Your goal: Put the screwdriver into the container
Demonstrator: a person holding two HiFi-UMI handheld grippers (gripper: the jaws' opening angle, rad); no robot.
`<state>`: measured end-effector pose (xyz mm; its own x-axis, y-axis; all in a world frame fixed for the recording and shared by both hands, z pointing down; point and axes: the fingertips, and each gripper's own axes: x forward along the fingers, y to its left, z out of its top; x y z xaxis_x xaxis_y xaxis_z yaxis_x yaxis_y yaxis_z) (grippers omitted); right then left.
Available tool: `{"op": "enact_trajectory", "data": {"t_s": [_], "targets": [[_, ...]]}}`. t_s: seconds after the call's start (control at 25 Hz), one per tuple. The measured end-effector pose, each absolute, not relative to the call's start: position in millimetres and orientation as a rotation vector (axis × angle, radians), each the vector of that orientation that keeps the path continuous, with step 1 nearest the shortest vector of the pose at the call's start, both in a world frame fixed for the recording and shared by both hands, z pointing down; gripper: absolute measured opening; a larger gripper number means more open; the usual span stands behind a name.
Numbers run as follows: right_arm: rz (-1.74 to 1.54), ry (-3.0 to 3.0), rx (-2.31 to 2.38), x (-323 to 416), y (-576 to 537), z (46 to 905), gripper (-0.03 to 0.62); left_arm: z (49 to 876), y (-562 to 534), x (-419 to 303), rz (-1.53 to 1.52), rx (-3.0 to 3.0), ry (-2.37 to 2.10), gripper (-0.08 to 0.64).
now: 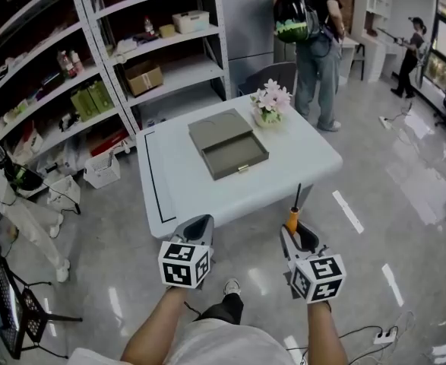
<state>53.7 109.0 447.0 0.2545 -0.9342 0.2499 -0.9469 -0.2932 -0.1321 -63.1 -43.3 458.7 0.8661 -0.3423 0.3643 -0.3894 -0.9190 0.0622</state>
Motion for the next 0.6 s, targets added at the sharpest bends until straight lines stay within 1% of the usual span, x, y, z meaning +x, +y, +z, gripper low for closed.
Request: {"op": "enact_trajectory", "data": {"t_s": [0.36,0.6], "targets": [[0.468,-1.84,2.395,102,32,449,0.121,464,-110,-5,0.558,2.887,-0.54,0.005],[0.491,-1.825,2.376,123,-12,449,0.121,463,-155,16,0.559,2.874,-0.529,0.005]]}}
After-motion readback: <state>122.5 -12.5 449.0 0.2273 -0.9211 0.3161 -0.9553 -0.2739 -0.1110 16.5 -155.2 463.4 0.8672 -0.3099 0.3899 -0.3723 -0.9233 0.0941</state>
